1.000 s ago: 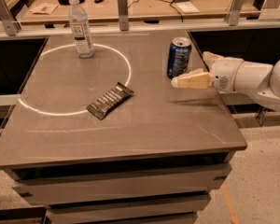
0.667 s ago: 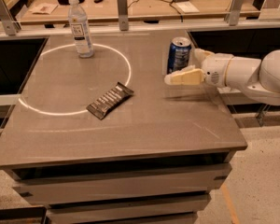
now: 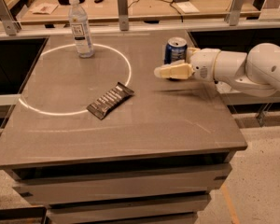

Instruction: Move pepsi can near rxbar chocolate

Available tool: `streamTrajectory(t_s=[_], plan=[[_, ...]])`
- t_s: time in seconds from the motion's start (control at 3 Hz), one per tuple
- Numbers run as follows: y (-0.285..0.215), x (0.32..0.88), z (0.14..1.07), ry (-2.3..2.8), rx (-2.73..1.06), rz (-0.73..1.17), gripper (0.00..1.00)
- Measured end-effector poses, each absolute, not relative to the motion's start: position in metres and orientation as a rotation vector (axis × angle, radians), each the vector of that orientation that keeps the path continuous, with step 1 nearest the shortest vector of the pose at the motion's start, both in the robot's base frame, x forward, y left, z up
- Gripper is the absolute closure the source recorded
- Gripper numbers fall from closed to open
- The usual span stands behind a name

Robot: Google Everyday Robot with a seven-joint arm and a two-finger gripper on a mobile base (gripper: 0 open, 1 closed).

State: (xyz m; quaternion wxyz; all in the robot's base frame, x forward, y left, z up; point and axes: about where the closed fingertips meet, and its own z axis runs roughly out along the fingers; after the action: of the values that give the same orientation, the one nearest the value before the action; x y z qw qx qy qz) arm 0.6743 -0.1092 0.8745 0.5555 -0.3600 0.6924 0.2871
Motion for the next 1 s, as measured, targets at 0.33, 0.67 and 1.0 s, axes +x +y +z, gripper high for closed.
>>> streamTrajectory(t_s=[0.33, 0.67, 1.0], plan=[[-0.062, 0.735, 0.859, 1.542, -0.922, 0.601, 0.42], [-0.038, 0.783, 0.839, 1.490, -0.944, 0.521, 0.65], [-0.038, 0.783, 0.839, 1.490, -0.945, 0.520, 0.88]])
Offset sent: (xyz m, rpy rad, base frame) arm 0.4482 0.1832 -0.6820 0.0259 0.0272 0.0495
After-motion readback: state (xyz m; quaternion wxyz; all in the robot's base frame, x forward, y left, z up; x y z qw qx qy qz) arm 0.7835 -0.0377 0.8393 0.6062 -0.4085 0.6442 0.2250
